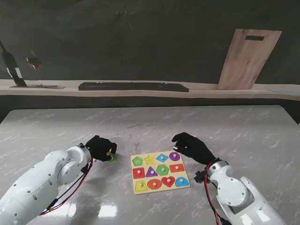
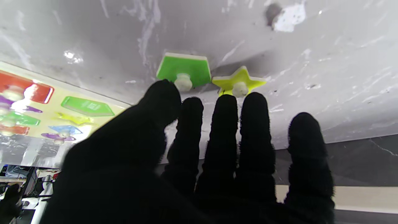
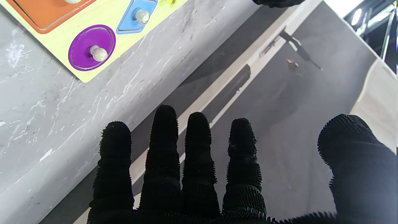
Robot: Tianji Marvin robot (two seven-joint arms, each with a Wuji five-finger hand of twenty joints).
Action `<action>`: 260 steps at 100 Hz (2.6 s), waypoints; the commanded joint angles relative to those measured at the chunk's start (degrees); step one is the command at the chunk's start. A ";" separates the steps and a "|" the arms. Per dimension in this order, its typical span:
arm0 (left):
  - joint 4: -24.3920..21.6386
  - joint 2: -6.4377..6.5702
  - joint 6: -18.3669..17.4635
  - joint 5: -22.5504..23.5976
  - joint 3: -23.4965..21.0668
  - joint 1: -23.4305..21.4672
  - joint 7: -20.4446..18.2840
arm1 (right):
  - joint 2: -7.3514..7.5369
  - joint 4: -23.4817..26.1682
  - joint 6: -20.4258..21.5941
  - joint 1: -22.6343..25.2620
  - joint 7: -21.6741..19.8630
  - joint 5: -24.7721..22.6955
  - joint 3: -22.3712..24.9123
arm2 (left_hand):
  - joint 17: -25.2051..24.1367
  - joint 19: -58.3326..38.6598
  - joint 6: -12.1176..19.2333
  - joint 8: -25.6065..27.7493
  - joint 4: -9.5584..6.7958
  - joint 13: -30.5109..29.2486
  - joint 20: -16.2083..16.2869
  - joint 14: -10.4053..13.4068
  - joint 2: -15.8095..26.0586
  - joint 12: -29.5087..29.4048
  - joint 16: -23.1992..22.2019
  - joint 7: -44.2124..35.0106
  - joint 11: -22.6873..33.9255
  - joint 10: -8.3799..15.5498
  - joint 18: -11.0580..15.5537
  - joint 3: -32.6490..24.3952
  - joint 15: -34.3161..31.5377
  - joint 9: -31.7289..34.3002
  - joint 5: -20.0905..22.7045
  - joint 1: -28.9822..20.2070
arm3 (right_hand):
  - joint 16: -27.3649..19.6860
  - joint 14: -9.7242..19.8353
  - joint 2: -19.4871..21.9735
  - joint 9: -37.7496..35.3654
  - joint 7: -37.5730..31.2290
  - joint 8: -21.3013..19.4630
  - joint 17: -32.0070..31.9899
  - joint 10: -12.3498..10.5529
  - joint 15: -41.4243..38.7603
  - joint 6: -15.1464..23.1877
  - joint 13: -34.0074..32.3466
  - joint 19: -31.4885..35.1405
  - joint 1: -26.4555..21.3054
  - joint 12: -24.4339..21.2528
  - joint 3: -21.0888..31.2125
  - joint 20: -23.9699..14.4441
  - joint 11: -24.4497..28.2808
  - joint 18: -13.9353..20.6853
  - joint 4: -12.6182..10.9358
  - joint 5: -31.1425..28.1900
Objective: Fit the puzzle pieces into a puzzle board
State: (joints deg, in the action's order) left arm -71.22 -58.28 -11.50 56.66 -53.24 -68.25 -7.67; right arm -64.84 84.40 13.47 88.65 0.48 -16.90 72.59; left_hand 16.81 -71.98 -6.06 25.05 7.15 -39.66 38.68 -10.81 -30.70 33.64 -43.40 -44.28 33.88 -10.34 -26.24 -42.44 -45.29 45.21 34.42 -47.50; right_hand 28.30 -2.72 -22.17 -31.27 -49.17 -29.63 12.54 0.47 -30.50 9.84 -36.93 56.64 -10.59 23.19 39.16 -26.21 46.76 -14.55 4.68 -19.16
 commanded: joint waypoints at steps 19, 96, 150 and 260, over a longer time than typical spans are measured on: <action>1.31 -0.16 0.16 -0.47 1.64 1.05 0.29 | -0.18 -0.17 -0.22 0.05 0.05 -0.45 -0.40 | 1.07 -2.26 -1.25 -0.52 3.12 -2.49 0.24 1.53 -2.80 0.99 1.42 -2.70 1.43 -0.14 7.08 -1.11 -1.45 2.30 0.02 -0.56 | 0.25 0.31 0.92 -0.92 0.67 0.66 -0.66 -0.94 -1.10 0.36 0.03 1.47 0.17 0.45 -1.25 -0.82 0.79 -0.57 -1.94 -0.39; 3.82 -0.52 2.30 -1.32 5.58 2.54 2.35 | -0.15 -0.11 -0.38 0.06 0.14 -0.89 -0.32 | 5.86 -5.60 2.30 -1.63 5.02 -7.35 0.40 2.55 -4.90 7.02 5.40 -16.50 -3.31 1.18 8.05 -0.28 -6.12 12.02 1.02 -6.52 | 0.18 0.32 1.03 -0.91 0.67 0.75 -0.70 -1.00 -1.06 0.30 0.05 1.50 0.05 0.43 -1.36 -0.70 0.75 -0.58 -1.97 -0.44; 4.35 -0.82 3.37 -3.01 6.84 2.92 2.16 | -0.17 -0.18 -0.68 -0.01 0.28 -1.11 -0.21 | 10.32 -7.63 0.02 -2.26 4.19 -13.32 0.30 1.95 -6.19 6.83 5.46 -19.05 -0.86 -0.84 5.93 -5.43 -10.00 17.62 5.61 -5.79 | 0.18 0.33 1.10 -0.94 0.68 0.77 -0.69 -0.95 -1.04 0.36 0.08 1.52 0.00 0.43 -1.40 -0.67 0.76 -0.61 -1.99 -0.47; 1.41 -3.14 5.10 -8.52 8.54 4.34 5.09 | -0.18 -0.46 -0.76 -0.25 0.08 -0.69 -0.38 | 14.43 -13.04 -1.54 -1.55 3.15 -16.08 1.91 2.10 -7.56 8.61 1.88 -21.43 3.96 -2.86 4.19 -11.00 -16.45 16.46 4.76 -3.31 | 0.19 0.32 1.12 -0.94 0.66 0.76 -0.78 -0.99 -1.05 0.43 0.06 1.46 -0.04 0.43 -1.48 -0.65 0.74 -0.59 -1.99 -0.52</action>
State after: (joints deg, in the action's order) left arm -69.40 -60.65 -7.12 48.95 -45.26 -64.63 -2.20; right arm -64.84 83.80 12.62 88.09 0.63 -17.54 72.43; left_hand 30.25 -81.91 -7.56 23.17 10.18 -52.87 39.35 -10.09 -37.14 41.56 -40.76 -62.82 36.45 -10.02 -26.24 -50.15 -59.65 61.53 38.40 -50.49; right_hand 28.30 -2.72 -22.16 -31.27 -49.17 -29.59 12.52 0.47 -30.54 9.82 -36.93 57.00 -10.62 23.20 39.15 -26.21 46.77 -14.57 4.68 -19.16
